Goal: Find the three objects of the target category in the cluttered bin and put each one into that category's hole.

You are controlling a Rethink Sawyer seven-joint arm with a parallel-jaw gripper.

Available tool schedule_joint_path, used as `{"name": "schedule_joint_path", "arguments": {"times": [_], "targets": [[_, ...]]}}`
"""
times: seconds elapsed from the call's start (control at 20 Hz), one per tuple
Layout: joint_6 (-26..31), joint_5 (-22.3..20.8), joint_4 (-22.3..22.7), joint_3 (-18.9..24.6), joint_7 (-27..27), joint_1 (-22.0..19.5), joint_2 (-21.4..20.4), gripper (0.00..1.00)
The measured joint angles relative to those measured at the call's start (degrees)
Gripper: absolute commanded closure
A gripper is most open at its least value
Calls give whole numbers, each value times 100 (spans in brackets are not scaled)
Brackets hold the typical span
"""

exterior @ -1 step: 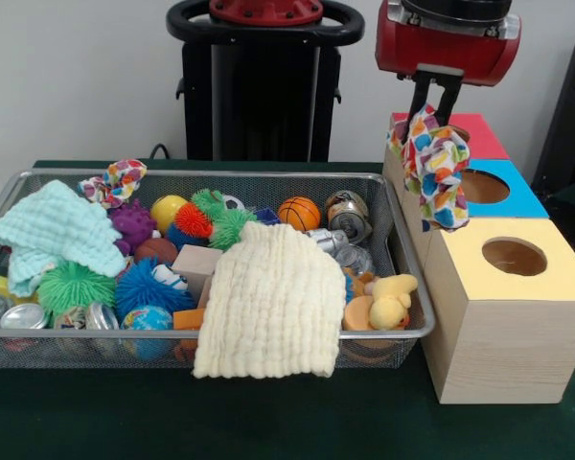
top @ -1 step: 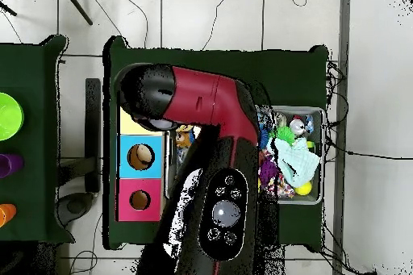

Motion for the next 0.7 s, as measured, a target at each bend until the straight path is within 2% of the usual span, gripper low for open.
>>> {"name": "schedule_joint_path", "arguments": {"times": [0.7], "targets": [[0, 0, 0, -16, 178, 51, 0, 100]]}}
